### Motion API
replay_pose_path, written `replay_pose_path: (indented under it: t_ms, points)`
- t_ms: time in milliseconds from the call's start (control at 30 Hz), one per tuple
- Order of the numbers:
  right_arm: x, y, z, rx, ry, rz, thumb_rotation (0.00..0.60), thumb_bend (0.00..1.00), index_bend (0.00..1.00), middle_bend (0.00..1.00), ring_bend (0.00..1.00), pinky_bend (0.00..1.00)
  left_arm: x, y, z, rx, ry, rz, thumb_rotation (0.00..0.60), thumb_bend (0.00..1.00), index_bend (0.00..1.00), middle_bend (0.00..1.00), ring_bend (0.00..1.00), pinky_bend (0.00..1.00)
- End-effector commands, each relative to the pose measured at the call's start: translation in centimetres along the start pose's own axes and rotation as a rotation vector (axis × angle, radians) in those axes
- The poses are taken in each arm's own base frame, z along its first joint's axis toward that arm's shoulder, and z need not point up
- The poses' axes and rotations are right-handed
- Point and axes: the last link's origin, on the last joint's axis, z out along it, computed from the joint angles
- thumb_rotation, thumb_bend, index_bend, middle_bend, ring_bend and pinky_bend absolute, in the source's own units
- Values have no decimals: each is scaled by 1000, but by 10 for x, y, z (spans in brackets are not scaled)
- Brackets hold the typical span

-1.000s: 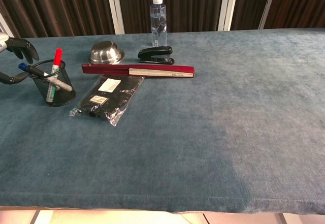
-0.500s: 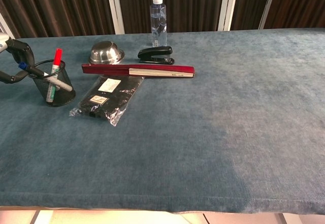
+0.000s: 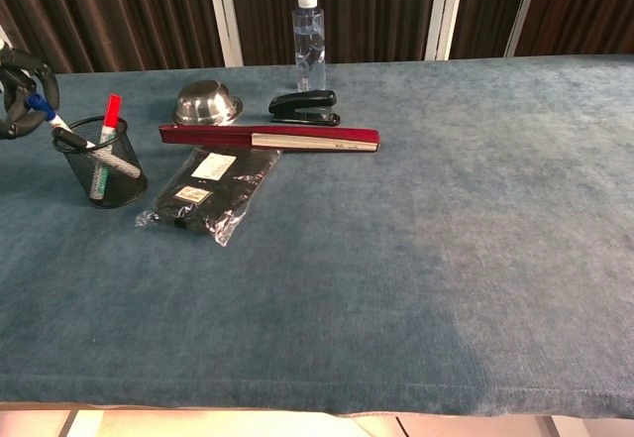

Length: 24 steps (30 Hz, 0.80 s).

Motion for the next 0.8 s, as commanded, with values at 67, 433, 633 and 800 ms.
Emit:
replay_pose_path:
  t_ms: [67, 433, 633, 800]
  points:
    - [0, 1, -1, -1, 3, 0, 600, 110, 0, 0, 0, 0, 38, 1, -4, -2, 123, -15, 600, 568, 671, 719, 562, 301]
    - [1, 0, 1, 8, 5, 0, 600, 110, 0, 0, 0, 0, 73, 48, 27, -102, 245, -89, 600, 567, 668, 720, 565, 318]
    - [-2, 1, 2, 7, -7, -1, 600, 110, 0, 0, 0, 0, 40, 136, 64, -287, 164, -101, 600, 566, 663, 712, 549, 293]
    - [-2, 2, 1, 2, -8, -2, 600, 110, 0, 0, 0, 0, 13, 174, 73, -352, 108, -94, 600, 558, 657, 705, 535, 277]
